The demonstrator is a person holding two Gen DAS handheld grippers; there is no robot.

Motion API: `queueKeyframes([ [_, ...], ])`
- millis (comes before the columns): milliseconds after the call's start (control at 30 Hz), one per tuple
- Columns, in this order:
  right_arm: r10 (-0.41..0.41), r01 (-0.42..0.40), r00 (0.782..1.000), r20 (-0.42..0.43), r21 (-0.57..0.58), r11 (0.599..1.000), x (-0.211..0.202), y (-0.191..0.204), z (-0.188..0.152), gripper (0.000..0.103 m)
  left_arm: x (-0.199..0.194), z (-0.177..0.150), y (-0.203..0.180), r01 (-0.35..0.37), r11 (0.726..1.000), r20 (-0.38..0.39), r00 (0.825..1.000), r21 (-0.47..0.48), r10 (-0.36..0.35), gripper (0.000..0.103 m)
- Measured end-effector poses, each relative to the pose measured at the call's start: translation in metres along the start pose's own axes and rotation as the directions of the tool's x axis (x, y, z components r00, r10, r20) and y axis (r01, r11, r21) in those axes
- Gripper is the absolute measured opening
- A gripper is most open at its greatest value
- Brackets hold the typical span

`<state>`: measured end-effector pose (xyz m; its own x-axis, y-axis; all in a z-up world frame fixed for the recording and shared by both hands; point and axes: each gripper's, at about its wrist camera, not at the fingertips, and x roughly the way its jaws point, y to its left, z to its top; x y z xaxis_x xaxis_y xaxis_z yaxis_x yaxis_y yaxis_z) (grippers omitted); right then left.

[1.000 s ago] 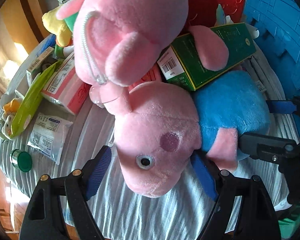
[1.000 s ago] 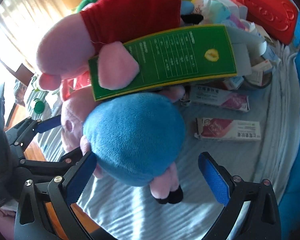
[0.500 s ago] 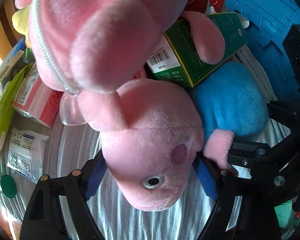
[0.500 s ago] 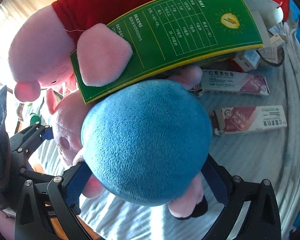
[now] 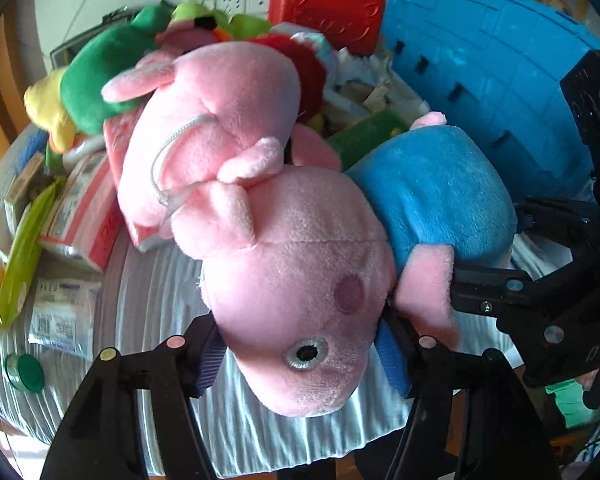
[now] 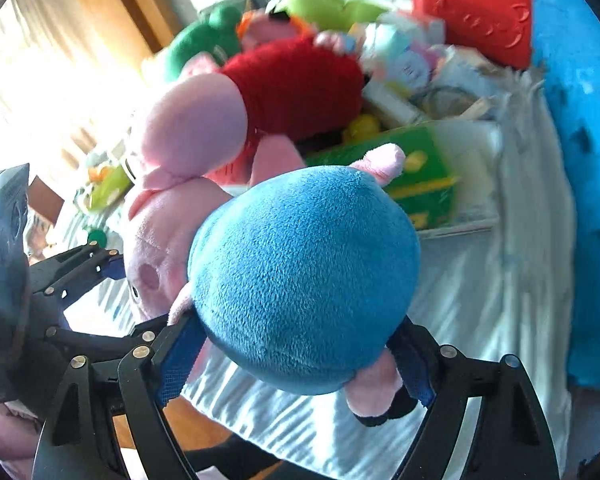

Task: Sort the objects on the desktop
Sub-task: 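Grasp the pink pig plush in blue shirt with both tools and lift, then carry the pig plush with both tools over the blue crate and release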

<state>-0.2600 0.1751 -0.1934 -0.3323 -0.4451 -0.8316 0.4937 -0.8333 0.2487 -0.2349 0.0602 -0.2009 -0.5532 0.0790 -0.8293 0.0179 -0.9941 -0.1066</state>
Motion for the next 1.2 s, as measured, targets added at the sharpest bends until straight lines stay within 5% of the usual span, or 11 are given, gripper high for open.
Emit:
queueKeyframes([
  [433,-0.155,0.145,0.958,0.240,0.055,0.988,-0.105,0.008,0.004,0.085,-0.066,0.065,-0.036,0.018,0.979,0.229,0.971,0.201,-0.065,0.064],
  [833,-0.205,0.215,0.913,0.353,0.010,0.977,-0.136,0.032,0.031,0.085,-0.102,0.086,-0.016,-0.007,0.978,0.368,0.927,0.211,-0.073,0.064],
  [1200,-0.273,0.298,0.826,0.492,0.030,0.954,-0.213,0.015,0.062,0.085,-0.148,0.144,-0.051,-0.030,0.968,0.501,0.859,0.250,-0.103,0.064],
])
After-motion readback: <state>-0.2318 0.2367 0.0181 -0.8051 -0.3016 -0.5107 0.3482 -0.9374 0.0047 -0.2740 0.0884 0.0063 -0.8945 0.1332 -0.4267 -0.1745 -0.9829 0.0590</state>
